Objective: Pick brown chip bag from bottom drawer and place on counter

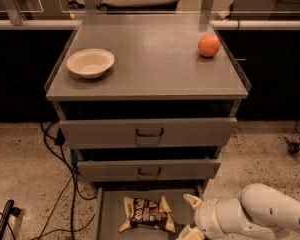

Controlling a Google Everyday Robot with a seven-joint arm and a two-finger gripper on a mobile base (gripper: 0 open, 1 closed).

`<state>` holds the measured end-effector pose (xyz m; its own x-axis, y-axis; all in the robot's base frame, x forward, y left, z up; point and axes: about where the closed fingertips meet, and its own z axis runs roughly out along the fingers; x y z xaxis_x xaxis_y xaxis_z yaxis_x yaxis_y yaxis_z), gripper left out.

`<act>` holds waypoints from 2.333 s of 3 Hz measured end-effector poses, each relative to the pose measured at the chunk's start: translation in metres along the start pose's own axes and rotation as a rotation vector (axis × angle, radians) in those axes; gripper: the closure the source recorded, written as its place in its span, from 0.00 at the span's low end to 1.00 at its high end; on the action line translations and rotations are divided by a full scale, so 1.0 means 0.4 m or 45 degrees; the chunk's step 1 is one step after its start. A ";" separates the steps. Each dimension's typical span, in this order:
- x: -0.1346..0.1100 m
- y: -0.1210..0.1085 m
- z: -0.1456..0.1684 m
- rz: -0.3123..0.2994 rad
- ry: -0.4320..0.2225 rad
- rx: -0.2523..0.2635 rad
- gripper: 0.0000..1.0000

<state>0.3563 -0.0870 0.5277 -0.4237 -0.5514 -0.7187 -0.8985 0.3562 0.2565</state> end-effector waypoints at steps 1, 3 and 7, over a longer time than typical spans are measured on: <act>0.000 0.000 0.000 0.000 0.000 0.000 0.00; 0.007 -0.064 0.062 -0.066 -0.078 0.027 0.00; 0.071 -0.382 0.197 -0.260 -0.033 0.079 0.00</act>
Offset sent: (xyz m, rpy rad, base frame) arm 0.0149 0.0098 -0.0166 0.0434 -0.0342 0.0037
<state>0.4906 -0.0978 0.4172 -0.2300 -0.5974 -0.7682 -0.9562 0.2856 0.0642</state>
